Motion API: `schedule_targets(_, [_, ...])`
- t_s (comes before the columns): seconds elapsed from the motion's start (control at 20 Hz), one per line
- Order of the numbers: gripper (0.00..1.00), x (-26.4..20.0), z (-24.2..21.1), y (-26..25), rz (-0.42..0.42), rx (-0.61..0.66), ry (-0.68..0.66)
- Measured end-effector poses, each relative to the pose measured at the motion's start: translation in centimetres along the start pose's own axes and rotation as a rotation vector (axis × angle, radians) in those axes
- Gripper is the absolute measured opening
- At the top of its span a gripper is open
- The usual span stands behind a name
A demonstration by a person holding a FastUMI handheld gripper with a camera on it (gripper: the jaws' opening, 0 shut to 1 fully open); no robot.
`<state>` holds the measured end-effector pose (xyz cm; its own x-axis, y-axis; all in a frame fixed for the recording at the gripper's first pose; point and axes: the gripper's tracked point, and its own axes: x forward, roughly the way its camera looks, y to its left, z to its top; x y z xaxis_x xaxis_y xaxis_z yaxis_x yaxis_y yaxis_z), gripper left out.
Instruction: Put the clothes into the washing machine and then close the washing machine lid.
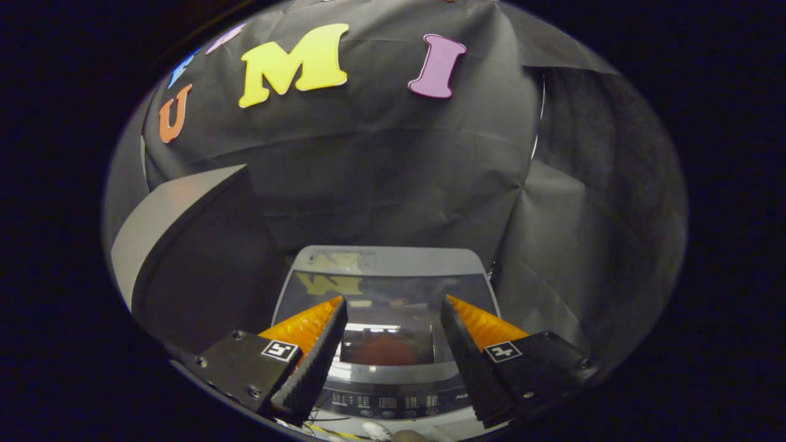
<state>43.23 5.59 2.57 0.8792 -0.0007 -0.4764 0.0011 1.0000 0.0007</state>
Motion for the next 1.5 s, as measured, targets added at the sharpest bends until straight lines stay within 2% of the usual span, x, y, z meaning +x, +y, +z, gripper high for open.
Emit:
schedule_targets(0.45, [0.95, -5.0, -1.7, -0.7, -0.025, 0.02, -0.043])
schedule_targets(0.8, [0.95, -13.5, -3.2, -1.2, -0.029, 0.054, -0.18])
schedule_targets(0.95, [0.95, -18.5, -3.7, -1.3, -0.021, 0.055, -0.288])
schedule_targets(1.15, [0.97, -24.8, -6.6, -1.8, -0.014, 0.051, -0.382])
schedule_targets(1.5, [0.99, -34.0, -14.6, -3.4, 0.002, 0.042, -0.457])
